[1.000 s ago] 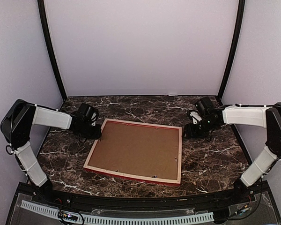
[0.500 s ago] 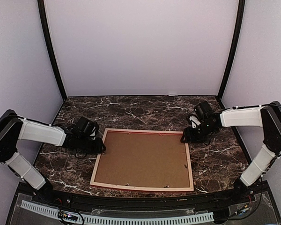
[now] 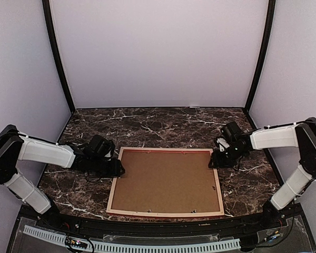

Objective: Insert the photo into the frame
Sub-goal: Rotate the photo frame at the center of the board, then press the fastener onto the backboard.

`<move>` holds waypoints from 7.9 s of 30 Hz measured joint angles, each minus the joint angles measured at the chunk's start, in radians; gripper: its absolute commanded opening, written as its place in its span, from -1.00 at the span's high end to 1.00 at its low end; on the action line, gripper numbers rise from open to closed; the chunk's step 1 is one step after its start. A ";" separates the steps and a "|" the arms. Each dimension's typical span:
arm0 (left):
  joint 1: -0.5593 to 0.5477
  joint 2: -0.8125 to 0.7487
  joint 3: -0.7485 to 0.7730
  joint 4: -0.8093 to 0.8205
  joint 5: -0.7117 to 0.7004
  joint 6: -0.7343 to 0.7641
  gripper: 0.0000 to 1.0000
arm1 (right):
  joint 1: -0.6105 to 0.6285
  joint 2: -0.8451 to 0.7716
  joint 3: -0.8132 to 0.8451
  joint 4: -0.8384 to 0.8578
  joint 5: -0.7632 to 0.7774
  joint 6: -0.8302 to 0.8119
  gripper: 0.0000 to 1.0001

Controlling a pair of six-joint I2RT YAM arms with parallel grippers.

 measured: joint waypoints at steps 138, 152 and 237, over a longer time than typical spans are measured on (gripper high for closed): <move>-0.063 -0.042 0.068 -0.278 -0.066 0.192 0.12 | -0.011 0.076 0.065 0.079 -0.002 -0.030 1.00; -0.063 -0.037 0.068 -0.279 -0.032 0.218 0.18 | -0.011 0.077 0.065 0.081 -0.005 -0.031 1.00; -0.071 0.056 0.238 -0.557 0.011 0.218 -0.04 | -0.013 0.084 0.057 0.118 -0.021 -0.034 1.00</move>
